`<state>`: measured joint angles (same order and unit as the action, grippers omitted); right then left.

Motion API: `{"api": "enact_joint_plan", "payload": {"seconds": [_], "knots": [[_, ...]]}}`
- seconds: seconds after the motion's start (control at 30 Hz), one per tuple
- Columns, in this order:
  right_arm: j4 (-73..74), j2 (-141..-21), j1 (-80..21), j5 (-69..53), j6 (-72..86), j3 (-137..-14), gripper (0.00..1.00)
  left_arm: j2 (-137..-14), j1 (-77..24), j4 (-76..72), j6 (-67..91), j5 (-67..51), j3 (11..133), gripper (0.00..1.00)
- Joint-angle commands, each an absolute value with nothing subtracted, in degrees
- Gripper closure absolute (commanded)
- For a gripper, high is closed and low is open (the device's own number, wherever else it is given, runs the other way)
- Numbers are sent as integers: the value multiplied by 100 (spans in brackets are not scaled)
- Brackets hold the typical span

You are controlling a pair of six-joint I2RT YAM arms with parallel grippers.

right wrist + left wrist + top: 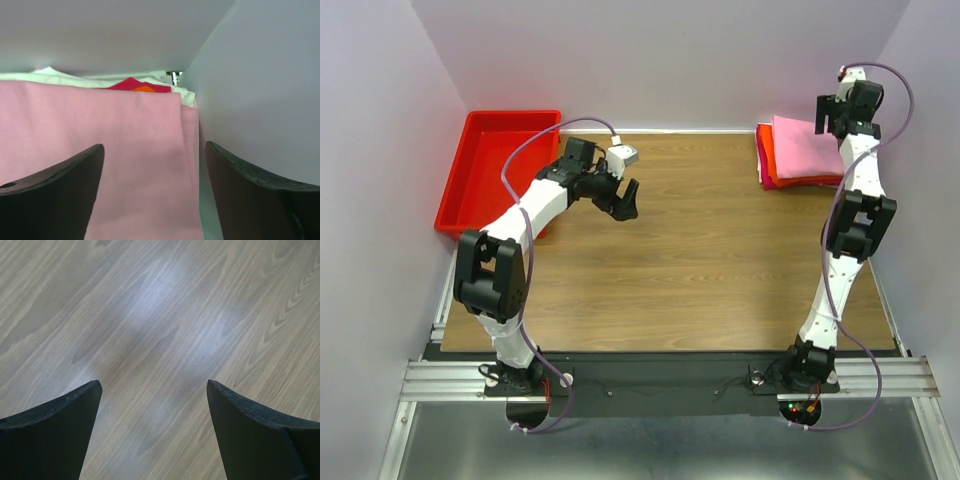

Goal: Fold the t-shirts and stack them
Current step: Neatly place the folded tshirt to the corner

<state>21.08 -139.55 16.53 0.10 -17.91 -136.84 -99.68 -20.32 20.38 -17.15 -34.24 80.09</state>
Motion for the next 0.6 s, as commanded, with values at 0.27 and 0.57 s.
{"api": "enact_joint_plan", "payload": {"seconds": [0.27,0.57], "knots": [[2170,-11207,1679,-2205,-677,-11910,0,-8658,-1811,1179,-1503,-3033,7814,1],[2856,-10108,1679,-2574,-255,-10295,0,-8271,-1802,1406,-1371,-2391,7954,1]]}}
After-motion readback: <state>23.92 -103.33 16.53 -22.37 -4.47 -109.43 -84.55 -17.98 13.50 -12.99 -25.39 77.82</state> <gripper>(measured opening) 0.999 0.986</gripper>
